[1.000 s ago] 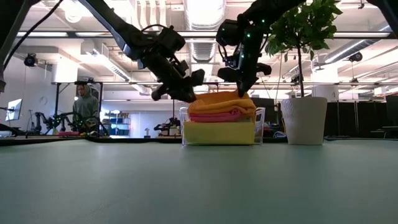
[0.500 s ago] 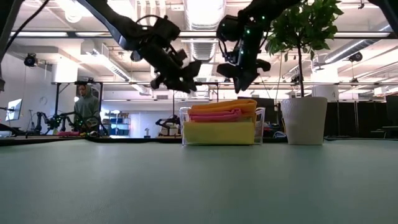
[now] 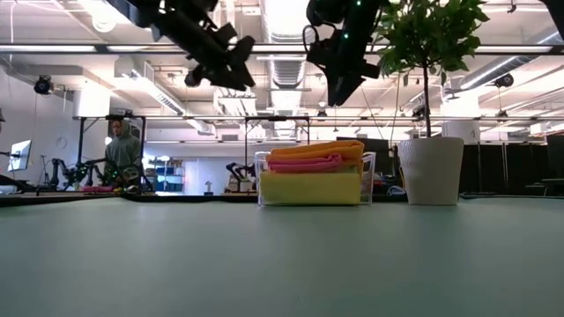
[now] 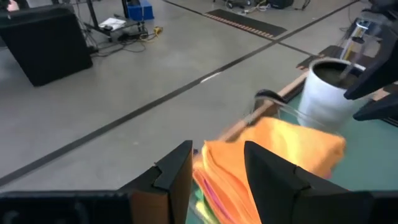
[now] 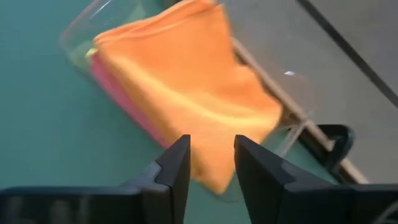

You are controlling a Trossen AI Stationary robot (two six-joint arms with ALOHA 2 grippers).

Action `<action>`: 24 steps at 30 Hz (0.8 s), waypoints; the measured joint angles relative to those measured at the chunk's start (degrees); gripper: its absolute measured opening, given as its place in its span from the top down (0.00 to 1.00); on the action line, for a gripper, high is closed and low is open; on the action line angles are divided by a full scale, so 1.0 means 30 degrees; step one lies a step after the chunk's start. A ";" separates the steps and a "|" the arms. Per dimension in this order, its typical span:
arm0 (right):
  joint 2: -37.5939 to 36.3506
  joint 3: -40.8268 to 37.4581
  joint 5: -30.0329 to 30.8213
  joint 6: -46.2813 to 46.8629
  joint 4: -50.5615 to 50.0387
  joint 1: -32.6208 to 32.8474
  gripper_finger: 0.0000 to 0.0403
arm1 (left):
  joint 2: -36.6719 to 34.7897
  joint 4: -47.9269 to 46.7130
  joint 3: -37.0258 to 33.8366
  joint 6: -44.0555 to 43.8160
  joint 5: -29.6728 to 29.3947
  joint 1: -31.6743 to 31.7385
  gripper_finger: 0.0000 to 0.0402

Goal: Fold microfiber towels
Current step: Put the folded orange towel into the transparent bin

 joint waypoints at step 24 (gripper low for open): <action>0.0559 -0.3781 -0.0127 0.1823 0.3857 0.0335 0.91 | -0.3018 -0.0223 -0.4319 -0.2126 -0.0036 -0.1237 0.68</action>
